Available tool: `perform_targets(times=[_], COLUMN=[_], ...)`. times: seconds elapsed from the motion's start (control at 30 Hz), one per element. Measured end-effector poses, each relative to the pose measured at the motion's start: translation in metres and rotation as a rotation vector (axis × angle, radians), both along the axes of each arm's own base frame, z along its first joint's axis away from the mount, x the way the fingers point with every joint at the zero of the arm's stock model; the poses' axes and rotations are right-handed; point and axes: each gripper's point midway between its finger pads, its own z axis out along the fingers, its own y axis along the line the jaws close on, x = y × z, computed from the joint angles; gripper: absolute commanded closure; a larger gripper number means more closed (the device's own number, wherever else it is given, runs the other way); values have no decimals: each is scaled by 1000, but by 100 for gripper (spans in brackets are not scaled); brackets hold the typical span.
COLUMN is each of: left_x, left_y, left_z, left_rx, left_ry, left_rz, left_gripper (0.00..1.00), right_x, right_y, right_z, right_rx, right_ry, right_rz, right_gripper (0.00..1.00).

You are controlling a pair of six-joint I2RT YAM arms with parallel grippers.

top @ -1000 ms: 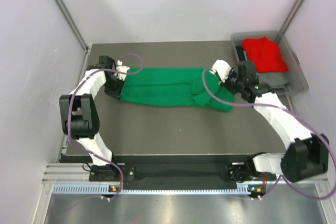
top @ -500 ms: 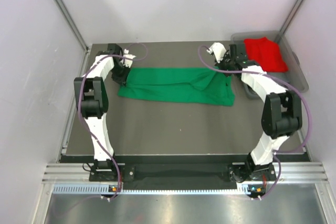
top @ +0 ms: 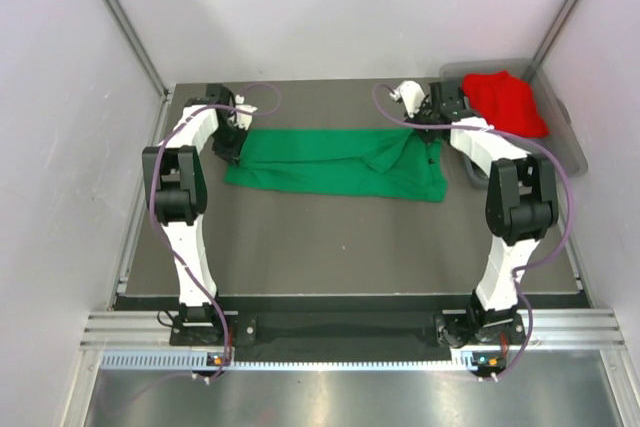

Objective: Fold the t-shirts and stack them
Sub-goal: Fold the tshirt

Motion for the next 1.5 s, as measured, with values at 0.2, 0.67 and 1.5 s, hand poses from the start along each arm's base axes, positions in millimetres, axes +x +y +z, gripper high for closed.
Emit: perform_targets(times=[0.2,0.67,1.5], left_x=[0,11,-20], left_y=[1,8,-23], left_z=[0,3,-17], left_rx=[3,36,60], left_ry=[0,-34,-84], left_rz=[18,87,58], left_gripper=[100,53,63], right_x=[15,37,-45], right_y=[-1,-1,53], right_z=[8,-7,-49], right_rx=[12,16,131], right_ry=[-24,-14,233], right_rz=[-16,-50,155], right_gripper=[100,73,72])
